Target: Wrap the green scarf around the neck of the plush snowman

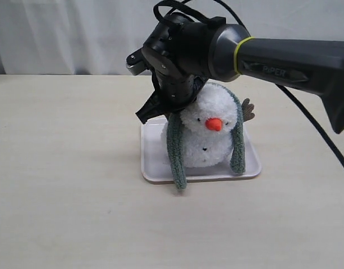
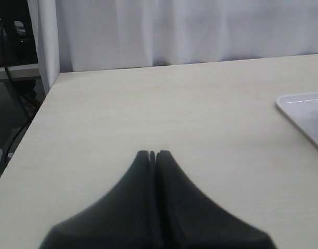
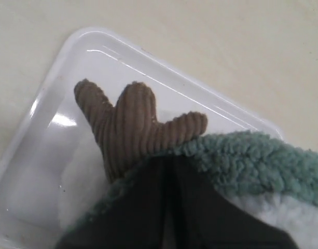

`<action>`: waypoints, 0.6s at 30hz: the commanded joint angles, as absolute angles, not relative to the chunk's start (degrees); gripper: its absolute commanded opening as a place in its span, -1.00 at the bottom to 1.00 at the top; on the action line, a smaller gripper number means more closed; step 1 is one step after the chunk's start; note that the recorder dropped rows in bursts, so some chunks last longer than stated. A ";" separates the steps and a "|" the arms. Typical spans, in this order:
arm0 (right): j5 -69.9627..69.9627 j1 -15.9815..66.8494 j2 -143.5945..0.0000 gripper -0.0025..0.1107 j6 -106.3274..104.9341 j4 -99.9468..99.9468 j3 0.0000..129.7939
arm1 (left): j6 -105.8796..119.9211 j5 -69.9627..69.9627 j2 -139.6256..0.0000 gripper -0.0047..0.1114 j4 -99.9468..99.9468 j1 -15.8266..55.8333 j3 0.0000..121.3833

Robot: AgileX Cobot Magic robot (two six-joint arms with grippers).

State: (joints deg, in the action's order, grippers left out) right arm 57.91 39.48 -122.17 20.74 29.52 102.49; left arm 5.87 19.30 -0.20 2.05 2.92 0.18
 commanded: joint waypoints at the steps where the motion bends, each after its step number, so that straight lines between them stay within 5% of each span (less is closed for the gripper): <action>1: 58.17 39.47 -119.44 -0.88 19.48 29.43 102.55 | 5.95 18.51 0.00 -0.92 2.18 3.33 0.00; 18: 53.89 38.48 -118.39 -0.88 20.76 33.82 102.55 | 5.95 18.51 0.00 -0.92 2.18 3.33 0.00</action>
